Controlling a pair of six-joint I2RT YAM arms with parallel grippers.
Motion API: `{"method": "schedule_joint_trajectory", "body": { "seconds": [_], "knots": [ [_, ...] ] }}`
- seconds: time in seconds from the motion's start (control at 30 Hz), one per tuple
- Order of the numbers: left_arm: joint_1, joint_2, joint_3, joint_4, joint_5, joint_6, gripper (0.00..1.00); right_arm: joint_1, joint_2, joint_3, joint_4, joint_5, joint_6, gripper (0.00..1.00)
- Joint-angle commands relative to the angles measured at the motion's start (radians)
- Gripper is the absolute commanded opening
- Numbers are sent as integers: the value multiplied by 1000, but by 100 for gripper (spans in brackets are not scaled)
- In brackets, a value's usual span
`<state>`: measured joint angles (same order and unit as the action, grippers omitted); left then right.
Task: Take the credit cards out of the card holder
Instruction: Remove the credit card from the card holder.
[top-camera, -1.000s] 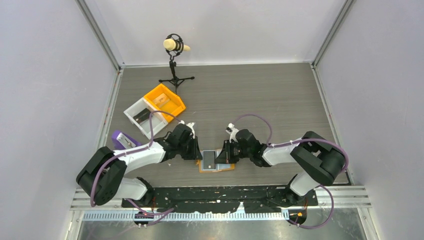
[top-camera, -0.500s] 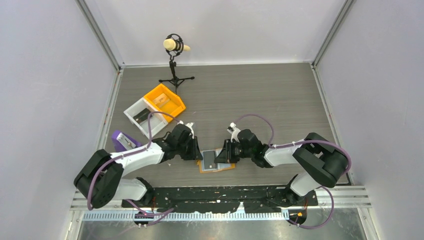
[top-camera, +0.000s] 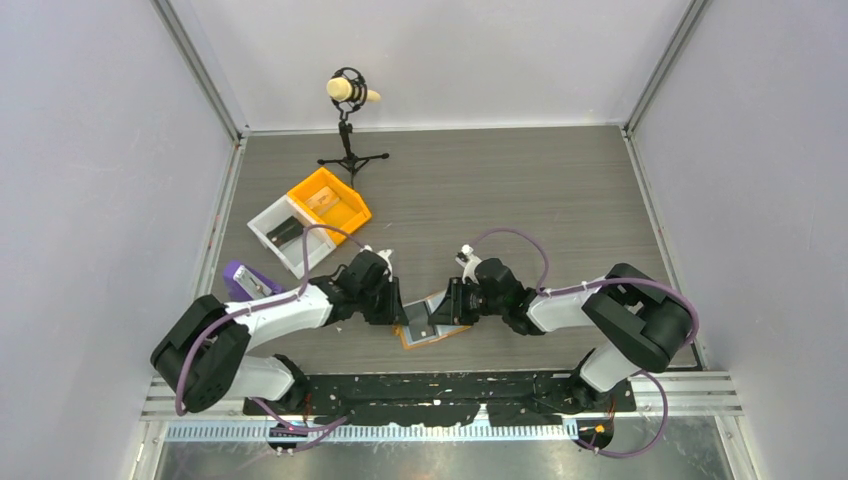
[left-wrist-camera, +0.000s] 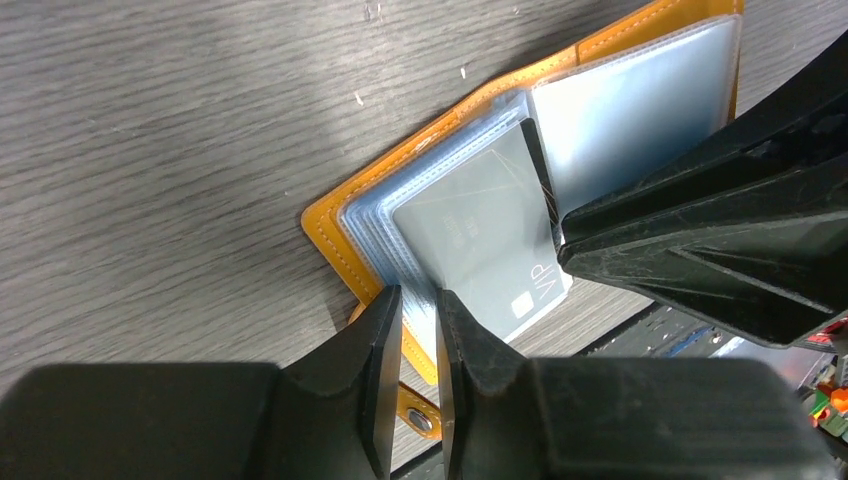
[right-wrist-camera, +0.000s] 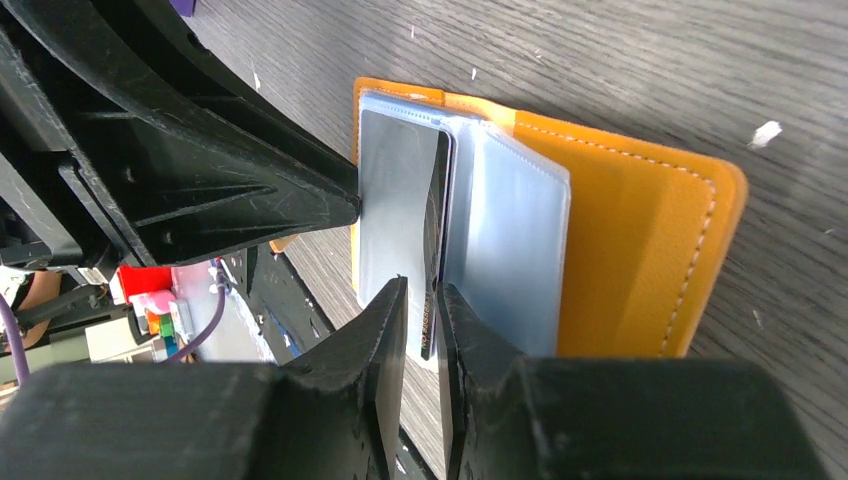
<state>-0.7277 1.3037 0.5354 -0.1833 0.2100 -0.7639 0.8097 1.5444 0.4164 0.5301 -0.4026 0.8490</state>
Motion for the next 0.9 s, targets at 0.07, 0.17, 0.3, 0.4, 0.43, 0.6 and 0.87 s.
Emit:
{"method": "schedule_joint_trajectory", "body": {
  "seconds": [0.07,0.17,0.3,0.4,0.43,0.6,0.87],
  "knots": [
    [-13,53,36,28,-7,-5,21,-2,12,7,76,-7,18,24],
    [-13,65,37,34,-9,-5,19,-5,15,4,79,-8,23,24],
    [-16,74,37,37,-9,-5,16,-9,20,4,85,-19,29,25],
    [-16,82,38,39,-7,-5,13,-10,20,2,83,-12,32,28],
    [-16,85,38,43,-4,-5,12,-11,20,2,77,-9,31,29],
    [-19,90,39,57,15,-6,8,-12,22,7,64,-2,26,29],
    [-26,110,39,96,39,-26,6,-16,40,-24,195,-54,61,24]
  ]
}}
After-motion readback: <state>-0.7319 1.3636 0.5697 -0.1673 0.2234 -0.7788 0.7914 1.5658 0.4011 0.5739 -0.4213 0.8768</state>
